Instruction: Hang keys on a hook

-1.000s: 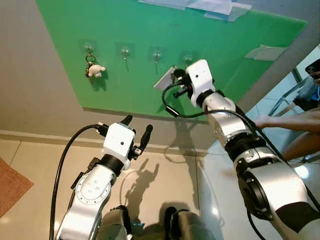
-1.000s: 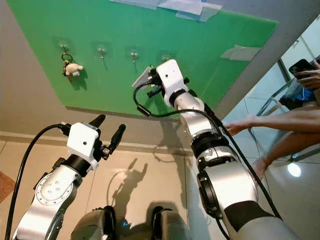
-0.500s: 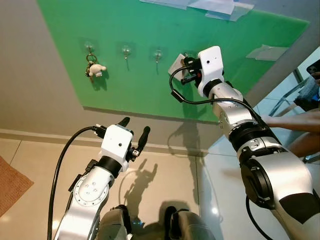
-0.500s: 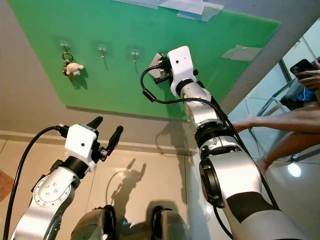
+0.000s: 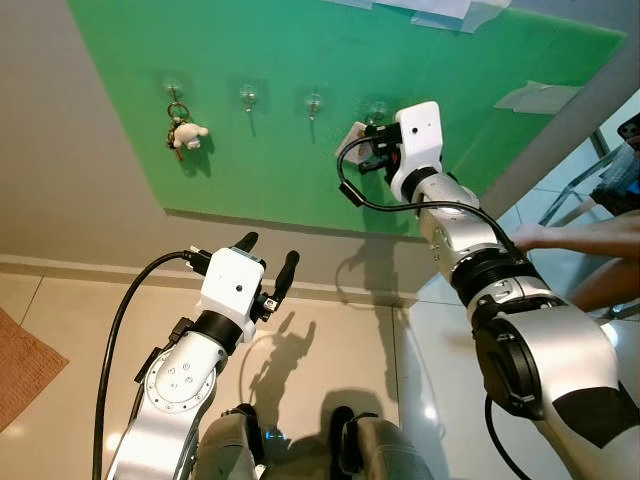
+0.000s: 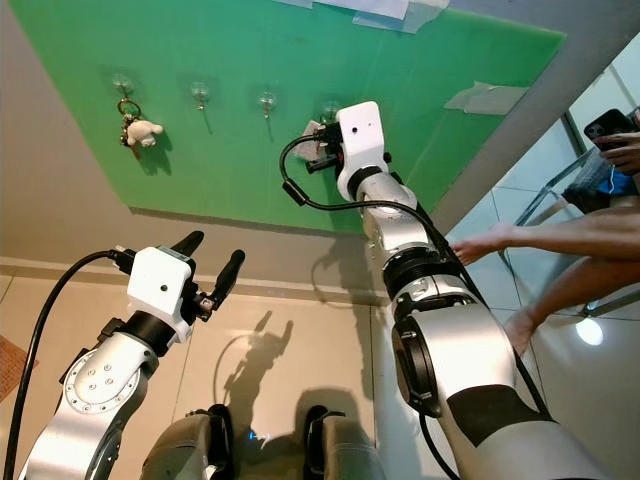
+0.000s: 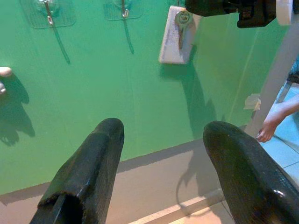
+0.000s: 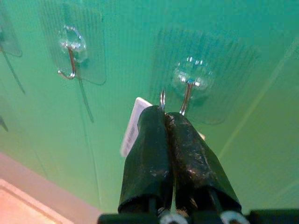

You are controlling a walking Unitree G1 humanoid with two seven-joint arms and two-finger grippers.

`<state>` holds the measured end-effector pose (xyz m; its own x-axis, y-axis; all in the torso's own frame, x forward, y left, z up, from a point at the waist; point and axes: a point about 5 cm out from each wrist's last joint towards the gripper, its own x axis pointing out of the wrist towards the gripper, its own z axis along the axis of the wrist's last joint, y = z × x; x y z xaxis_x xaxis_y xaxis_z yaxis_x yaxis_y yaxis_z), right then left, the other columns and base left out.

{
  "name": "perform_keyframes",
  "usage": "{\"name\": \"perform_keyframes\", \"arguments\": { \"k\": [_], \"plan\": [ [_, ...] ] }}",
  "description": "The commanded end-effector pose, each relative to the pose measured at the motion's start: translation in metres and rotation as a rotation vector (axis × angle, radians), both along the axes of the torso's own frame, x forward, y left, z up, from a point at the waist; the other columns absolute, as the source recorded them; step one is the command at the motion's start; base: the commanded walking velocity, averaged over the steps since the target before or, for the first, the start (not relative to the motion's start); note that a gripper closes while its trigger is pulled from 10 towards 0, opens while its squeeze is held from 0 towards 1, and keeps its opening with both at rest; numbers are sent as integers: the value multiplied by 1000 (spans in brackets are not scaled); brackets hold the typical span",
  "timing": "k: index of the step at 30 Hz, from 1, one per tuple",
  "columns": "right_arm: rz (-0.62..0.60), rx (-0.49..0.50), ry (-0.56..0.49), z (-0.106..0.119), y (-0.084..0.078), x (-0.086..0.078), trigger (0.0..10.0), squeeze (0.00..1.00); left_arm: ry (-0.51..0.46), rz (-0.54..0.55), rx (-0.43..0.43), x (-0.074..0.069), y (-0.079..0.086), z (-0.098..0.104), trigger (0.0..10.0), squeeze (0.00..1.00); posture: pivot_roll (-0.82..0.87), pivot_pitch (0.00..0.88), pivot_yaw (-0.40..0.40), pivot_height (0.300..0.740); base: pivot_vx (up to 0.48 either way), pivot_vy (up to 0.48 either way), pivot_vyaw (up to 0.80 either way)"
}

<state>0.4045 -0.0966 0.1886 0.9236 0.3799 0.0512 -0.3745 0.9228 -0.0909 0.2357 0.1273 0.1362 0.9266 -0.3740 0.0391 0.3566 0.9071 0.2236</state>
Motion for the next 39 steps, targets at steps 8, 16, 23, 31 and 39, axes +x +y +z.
{"name": "perform_keyframes", "arguments": {
  "k": [8, 16, 23, 31, 39],
  "plan": [
    [-25, 63, 63, -9, -7, 0, 10000, 0, 11, -12, 8, -4, -3, -1, 10000, 0, 121, 258, -119, 740, 0, 0, 0],
    [-32, 147, 83, -4, -9, 2, 10000, 0, 10, -13, 10, -5, -4, 0, 10000, 0, 118, 250, -120, 740, 0, 0, 0],
    [-58, 242, 126, -4, -14, 3, 10000, 0, 10, -17, 8, -5, -6, 0, 10000, 0, 117, 249, -123, 740, 0, 0, 0],
    [-77, 348, 193, -8, -18, 4, 10000, 0, 13, -14, 9, -6, -6, 0, 10000, 0, 121, 255, -124, 740, 0, 0, 0],
    [-98, 513, 311, -16, -20, 3, 10000, 0, 16, -11, 11, -6, -6, -1, 10000, 0, 120, 260, -125, 740, 0, 0, 0]
  ]
}}
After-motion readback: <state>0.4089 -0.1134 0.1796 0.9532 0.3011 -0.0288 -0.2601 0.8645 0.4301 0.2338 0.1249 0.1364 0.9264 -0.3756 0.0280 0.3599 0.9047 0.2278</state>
